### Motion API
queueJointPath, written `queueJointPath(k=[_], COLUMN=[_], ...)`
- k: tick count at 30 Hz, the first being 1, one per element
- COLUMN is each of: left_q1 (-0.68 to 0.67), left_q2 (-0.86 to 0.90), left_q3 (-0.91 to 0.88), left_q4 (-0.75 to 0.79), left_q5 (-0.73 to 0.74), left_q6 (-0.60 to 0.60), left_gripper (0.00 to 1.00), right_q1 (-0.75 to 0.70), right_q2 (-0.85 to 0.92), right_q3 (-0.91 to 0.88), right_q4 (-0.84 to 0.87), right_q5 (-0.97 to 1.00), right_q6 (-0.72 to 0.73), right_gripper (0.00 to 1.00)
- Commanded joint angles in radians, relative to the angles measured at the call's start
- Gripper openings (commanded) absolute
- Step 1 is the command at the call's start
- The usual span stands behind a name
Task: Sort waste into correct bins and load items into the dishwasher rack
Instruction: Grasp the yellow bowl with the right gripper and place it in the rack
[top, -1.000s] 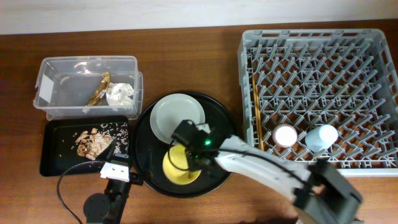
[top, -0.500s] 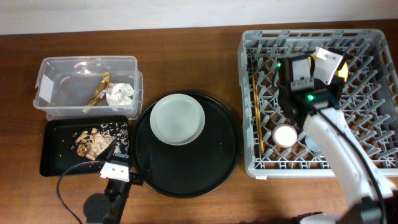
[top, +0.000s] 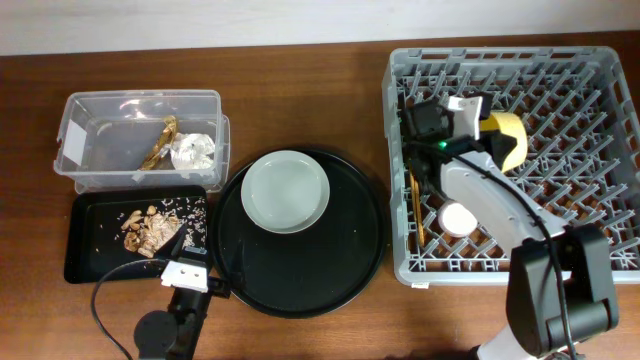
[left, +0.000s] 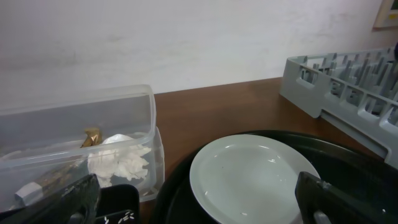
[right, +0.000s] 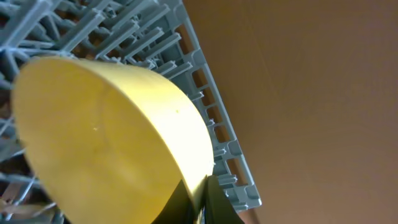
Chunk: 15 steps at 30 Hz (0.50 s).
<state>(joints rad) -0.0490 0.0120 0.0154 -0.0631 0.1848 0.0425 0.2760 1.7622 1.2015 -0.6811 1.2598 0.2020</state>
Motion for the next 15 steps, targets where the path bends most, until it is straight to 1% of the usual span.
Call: queueJointPath(k=[1,4,6,7,8,9,11,12,14,15], left_q1=[0.003,0.003,0.003,0.003,0.003,0.003,0.003,0.003,0.003,0.003], left_q2=[-0.004,-0.004,-0.004,-0.004,-0.004,-0.004,-0.004,-0.004,-0.004,-0.004], left_q3=[-0.006,-0.006,-0.006,-0.006,-0.006,-0.006,-0.006,-0.006,-0.006,-0.006], left_q4=[0.0,0.0,0.0,0.0,0.0,0.0,0.0,0.0,0.0,0.0], left_q5=[0.01,0.01,0.01,0.01,0.01,0.01,0.01,0.01,0.01,0.01], left_q6=[0.011,0.012,0.011,0.011,0.012,0.012,0.012,0.011,0.012,0.011], left_gripper=[0.99,0.99,0.99,0.99,0.99,1.0,0.99,0.99,0.99,0.99], right_q1=[0.08,0.136,0.179,0.197,0.217,0.242,0.301,0.338,0.385,0.417], right_q2=[0.016,0.001,-0.023,-0.035,-0.053,-0.072,-0.096,-0.096,-0.084,-0.066], right_q3=[0.004,0.032,0.076,0.103,0.141,0.193,0.298,0.325,0.311,0.279], right_q4=[-0.044,-0.119,-0.194,-0.229,-0.264,-0.308,-0.38,-0.384,-0.348,-0.305], right_q5=[-0.074,-0.074,-0.09,-0.129,-0.213,-0.346,-0.746,-1.03,-1.317,-1.414], right_q6=[0.004,0.016,0.073,0.096,0.095,0.095,0.095,0.095,0.098,0.18], right_gripper=[0.23,0.3,0.32,0.34,0.34,0.34,0.35,0.38,0.43,0.46])
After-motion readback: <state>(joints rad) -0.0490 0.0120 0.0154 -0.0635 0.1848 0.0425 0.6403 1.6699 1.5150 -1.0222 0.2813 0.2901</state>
